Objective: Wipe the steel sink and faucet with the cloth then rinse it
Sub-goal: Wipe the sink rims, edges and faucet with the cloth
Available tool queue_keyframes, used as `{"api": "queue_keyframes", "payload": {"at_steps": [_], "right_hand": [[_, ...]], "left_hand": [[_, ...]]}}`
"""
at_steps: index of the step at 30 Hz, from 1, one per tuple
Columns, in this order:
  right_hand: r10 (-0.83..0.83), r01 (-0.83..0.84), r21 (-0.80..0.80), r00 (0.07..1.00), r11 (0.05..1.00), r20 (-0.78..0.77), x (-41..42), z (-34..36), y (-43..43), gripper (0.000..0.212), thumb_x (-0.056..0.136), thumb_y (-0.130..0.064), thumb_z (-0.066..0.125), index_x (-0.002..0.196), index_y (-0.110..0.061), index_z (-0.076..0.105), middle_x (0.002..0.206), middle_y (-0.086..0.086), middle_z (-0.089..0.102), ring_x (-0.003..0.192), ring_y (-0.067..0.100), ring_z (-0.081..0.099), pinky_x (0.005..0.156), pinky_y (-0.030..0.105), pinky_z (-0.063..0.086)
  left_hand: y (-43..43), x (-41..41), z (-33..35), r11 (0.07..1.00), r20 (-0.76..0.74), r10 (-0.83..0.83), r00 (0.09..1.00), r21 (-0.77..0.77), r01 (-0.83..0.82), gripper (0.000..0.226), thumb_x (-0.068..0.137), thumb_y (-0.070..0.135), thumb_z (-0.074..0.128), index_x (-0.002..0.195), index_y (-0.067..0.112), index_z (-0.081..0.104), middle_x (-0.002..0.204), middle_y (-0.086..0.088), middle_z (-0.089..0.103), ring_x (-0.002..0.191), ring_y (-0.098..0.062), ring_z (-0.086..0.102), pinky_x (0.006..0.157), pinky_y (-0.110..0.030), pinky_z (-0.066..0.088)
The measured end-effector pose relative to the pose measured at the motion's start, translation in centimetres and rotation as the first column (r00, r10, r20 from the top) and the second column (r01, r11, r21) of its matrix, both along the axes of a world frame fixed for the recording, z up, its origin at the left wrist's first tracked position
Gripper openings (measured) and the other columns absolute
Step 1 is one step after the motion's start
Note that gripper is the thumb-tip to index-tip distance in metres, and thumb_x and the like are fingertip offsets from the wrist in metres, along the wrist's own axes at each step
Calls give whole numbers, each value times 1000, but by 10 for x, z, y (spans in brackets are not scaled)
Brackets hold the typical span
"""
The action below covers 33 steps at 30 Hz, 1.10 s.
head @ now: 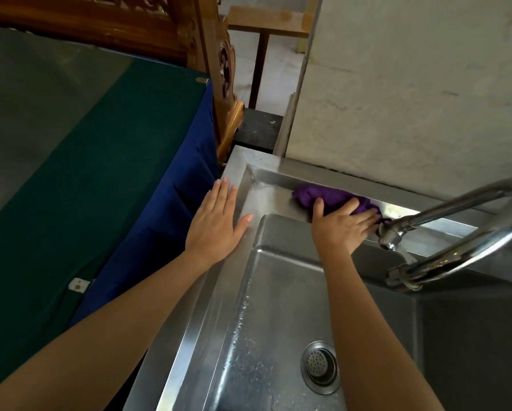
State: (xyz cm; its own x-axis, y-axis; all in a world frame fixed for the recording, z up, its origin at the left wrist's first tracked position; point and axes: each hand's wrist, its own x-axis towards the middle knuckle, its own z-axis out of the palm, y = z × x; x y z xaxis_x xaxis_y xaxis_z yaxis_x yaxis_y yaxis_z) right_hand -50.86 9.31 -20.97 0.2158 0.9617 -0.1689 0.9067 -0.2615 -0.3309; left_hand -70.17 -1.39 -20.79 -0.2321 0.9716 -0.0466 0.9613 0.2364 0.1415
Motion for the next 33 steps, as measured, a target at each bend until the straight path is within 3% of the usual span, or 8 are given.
{"api": "queue_keyframes", "payload": {"at_steps": [9,14,19,26,30,33], "right_hand": [[-78,79,26,996,996,-41,-4,-2,10,90,82,-59,45,144,-2,14,149,39,4,142,47,2,117,53,2],[19,-16,75,999,997,-36,5,-5,0,81,85,-60,42,144,-10,17,150,37,7,142,46,7,117,52,13],[166,-166,75,986,983,0,-12,-4,-12,79,90,-63,30,150,-19,5,149,40,4,142,48,4,118,50,6],[450,-450,43,893,892,16,-59,-6,-32,73,91,-63,22,150,-24,3,152,34,-5,144,42,-6,119,47,-1],[618,-615,84,786,784,-20,-60,-6,-35,69,92,-60,29,149,-23,15,156,26,-1,146,35,-5,120,42,-1],[709,-697,130,691,705,-139,-63,-2,-32,72,83,-64,27,144,-25,30,157,17,11,147,28,2,120,36,1]], "left_hand": [[-1,0,0,1000,-11,2,1000,5,-2,78,89,61,2,148,9,0,158,-10,-3,145,-17,-10,117,-32,-5],[0,2,-1,1000,-31,-3,1000,-13,3,80,88,62,1,148,8,-2,158,-12,-5,145,-19,-11,117,-33,-5],[1,1,-1,1000,-37,2,999,-22,-2,82,87,62,-4,148,7,-1,158,-12,-5,145,-19,-11,117,-32,-7],[1,1,1,1000,23,4,1000,-6,-4,80,86,59,-6,147,8,1,158,-11,-3,145,-17,-10,117,-31,-6],[0,1,2,1000,38,3,999,7,-3,81,86,60,-6,148,8,3,158,-10,-2,145,-16,-9,117,-30,-5],[-1,0,4,1000,80,7,997,6,-8,80,87,60,-4,148,9,5,158,-9,-2,145,-15,-9,116,-28,-6]]}}
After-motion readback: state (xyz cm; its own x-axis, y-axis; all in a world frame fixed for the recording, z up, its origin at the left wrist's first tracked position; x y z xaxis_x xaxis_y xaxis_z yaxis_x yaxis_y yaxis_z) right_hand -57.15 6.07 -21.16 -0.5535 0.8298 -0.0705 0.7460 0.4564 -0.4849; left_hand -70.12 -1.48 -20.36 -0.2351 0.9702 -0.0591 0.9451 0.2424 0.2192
